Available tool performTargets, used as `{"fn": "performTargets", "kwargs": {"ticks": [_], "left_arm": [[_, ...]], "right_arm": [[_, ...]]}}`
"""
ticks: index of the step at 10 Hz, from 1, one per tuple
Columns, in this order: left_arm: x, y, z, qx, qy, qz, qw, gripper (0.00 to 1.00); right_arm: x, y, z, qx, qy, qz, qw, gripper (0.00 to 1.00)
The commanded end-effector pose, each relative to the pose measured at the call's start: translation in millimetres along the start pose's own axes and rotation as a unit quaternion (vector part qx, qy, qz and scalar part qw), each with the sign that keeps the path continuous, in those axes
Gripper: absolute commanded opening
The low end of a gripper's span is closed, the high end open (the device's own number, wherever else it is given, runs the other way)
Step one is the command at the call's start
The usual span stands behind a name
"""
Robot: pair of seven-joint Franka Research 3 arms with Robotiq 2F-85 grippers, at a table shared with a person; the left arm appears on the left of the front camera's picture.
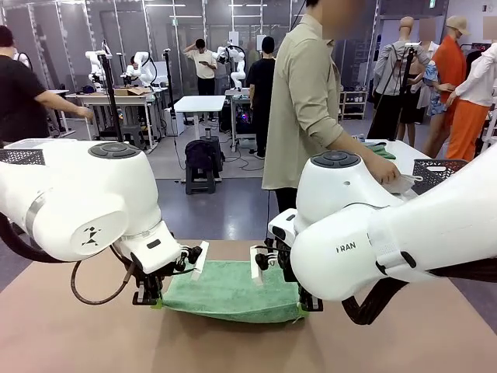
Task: Fold the towels and place them in the basket.
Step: When a person lays out a Towel with hook on the table, fold it in half twice.
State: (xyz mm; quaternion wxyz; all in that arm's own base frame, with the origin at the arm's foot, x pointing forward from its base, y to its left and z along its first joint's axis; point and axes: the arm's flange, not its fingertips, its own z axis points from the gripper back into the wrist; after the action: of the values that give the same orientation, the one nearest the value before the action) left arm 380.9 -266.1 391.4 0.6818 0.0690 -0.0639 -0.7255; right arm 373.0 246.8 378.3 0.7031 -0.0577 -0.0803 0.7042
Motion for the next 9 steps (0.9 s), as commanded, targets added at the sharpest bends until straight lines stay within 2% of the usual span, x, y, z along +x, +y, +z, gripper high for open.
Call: {"fn": "performTargets", "kwargs": {"ticks": [1,5,9], "left_arm": [[3.5,32.8,-8.0,-0.048,-0.011,-0.02,0.999,0.09],[12.0,100.9,-10.0,-0.06,0.019,-0.015,0.998,0.09],[8.5,150.5,-12.0,-0.067,0.028,0.013,0.997,0.09]], "right_arm": [[1.1,-28.5,2.1,0.011,-0.014,0.015,1.0,0.07],[17.0,-87.9,3.4,0.011,-0.015,0.03,0.999,0.07],[22.7,-127.3,-3.8,0.016,0.008,0.012,1.0,0.07]]}}
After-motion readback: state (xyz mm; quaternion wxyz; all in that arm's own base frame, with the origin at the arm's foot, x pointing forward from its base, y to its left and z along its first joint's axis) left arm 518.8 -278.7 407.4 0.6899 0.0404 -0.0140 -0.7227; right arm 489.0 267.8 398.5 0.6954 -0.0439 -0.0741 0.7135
